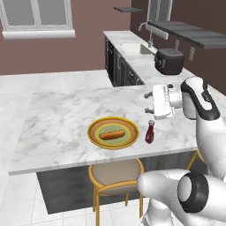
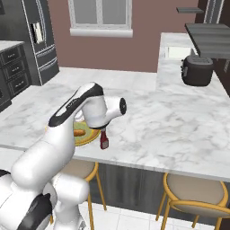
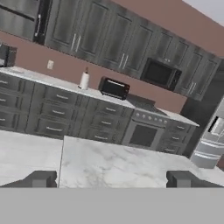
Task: Move the hot dog bun to the plate on the dining table and place the condiment next to that plate. Then navigate to the fridge and take the sausage and place it on the plate as well.
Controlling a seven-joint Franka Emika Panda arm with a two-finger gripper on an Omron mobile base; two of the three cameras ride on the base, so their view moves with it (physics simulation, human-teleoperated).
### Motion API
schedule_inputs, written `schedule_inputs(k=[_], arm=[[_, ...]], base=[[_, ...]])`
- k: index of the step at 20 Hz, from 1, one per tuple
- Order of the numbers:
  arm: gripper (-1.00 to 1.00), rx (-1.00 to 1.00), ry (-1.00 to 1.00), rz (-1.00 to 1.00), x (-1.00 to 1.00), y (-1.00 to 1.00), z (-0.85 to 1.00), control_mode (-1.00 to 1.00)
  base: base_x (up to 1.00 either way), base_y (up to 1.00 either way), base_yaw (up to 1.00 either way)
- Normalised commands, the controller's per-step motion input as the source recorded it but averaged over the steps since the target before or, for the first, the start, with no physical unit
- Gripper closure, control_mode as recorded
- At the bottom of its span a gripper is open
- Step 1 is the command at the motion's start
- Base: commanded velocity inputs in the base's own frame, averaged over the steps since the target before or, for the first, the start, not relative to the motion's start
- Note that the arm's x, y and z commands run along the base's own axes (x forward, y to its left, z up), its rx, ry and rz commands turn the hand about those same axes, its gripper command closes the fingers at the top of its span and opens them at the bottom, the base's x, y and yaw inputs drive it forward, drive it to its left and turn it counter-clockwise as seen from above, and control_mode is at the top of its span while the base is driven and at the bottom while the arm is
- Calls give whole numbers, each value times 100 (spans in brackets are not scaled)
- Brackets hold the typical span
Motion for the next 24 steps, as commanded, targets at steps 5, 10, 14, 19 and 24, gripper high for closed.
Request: schedule_inputs(k=[5,10,14,19,24], arm=[[-100,-9,19,-25,-31,38,48,-100],[-100,-5,27,-32,-31,28,41,-100],[-100,-3,25,-44,-34,25,32,-100],[-100,0,19,-50,-47,8,18,-100],[-100,1,10,-40,-61,-13,12,-100]], base=[[0,0,0],[0,0,0],[0,0,0],[0,0,0],[0,0,0]])
